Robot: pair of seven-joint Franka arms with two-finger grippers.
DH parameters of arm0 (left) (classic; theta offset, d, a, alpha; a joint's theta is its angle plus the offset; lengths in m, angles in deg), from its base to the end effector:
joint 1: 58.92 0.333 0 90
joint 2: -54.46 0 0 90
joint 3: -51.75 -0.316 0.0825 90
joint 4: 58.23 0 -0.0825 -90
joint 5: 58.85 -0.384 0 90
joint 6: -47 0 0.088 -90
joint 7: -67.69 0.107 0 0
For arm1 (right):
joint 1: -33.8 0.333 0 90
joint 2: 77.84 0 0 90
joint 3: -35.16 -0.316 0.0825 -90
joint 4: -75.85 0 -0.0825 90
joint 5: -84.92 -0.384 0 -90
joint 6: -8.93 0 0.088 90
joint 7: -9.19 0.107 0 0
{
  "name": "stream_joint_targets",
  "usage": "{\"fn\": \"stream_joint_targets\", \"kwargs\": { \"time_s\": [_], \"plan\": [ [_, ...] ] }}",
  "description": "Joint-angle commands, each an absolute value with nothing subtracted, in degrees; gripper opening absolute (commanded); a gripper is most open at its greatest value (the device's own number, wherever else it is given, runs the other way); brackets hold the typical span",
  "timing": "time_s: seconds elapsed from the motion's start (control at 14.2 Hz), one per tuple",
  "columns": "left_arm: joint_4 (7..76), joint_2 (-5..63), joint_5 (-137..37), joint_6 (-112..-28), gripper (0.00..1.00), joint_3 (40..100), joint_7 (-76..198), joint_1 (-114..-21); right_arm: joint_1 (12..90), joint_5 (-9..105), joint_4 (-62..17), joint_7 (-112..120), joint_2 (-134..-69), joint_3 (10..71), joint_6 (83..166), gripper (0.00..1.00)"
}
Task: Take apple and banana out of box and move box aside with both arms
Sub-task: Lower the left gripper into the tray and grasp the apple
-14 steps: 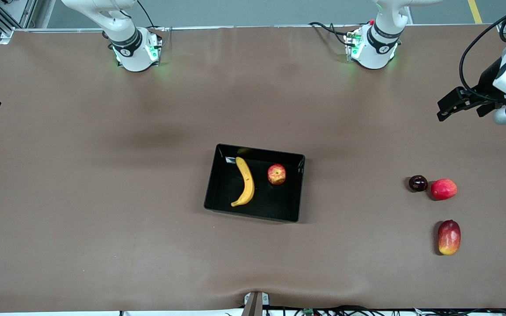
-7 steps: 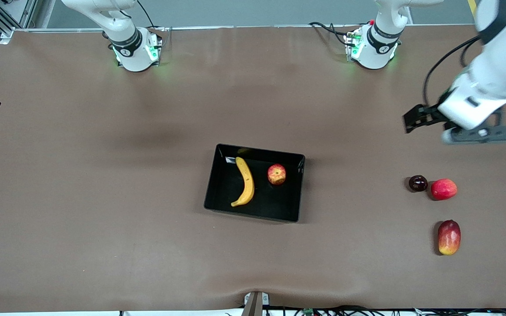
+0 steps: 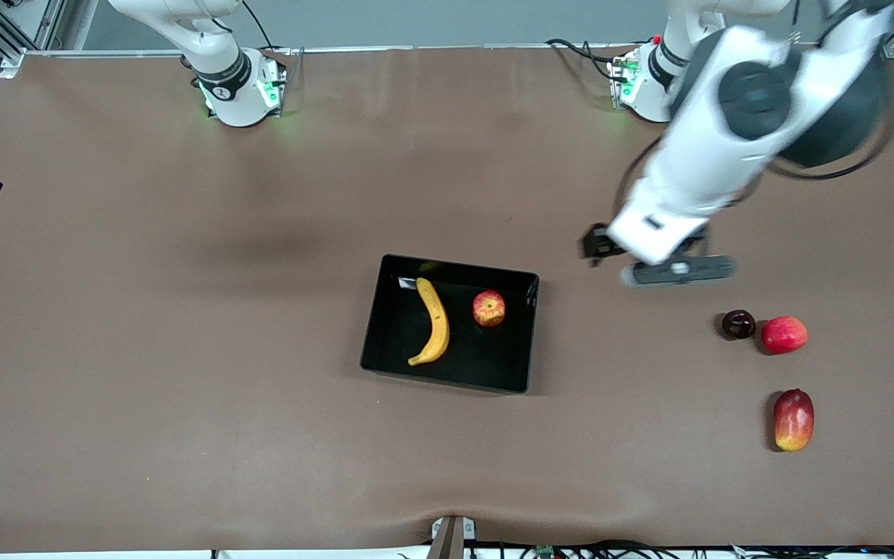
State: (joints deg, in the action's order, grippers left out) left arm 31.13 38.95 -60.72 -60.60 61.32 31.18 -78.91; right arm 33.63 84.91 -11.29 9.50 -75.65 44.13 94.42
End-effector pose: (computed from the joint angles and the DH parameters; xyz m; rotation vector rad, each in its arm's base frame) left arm 0.5709 -0.3082 0.4960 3.0967 0.1850 0.0560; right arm 0.5277 -0.0868 0.6615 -3.1255 0.2582 -0.0147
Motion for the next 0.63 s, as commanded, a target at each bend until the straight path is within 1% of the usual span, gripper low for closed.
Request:
{"fn": "stream_joint_targets", "kwargs": {
  "time_s": [0.0,0.14,0.21,0.56],
  "plan": [
    [29.66,33.12,-65.5,-66.62,1.0,61.07,20.87,-84.65,33.1,85.36,-10.11,9.9,-76.52,44.04,93.65,1.0],
    [29.31,28.64,-71.13,-68.48,1.0,61.15,12.27,-88.52,33.01,85.36,-10.11,9.81,-77.04,44.04,94.09,1.0],
    [29.22,26.35,-71.15,-70.06,1.0,61.15,9.44,-89.14,33.18,85.36,-9.94,9.81,-78.26,44.04,94.01,1.0],
    [29.31,18.61,-70.89,-80.34,1.0,61.33,6.95,-90.29,33.18,85.27,-9.67,9.72,-78.45,43.95,94.36,1.0]
  ]
}}
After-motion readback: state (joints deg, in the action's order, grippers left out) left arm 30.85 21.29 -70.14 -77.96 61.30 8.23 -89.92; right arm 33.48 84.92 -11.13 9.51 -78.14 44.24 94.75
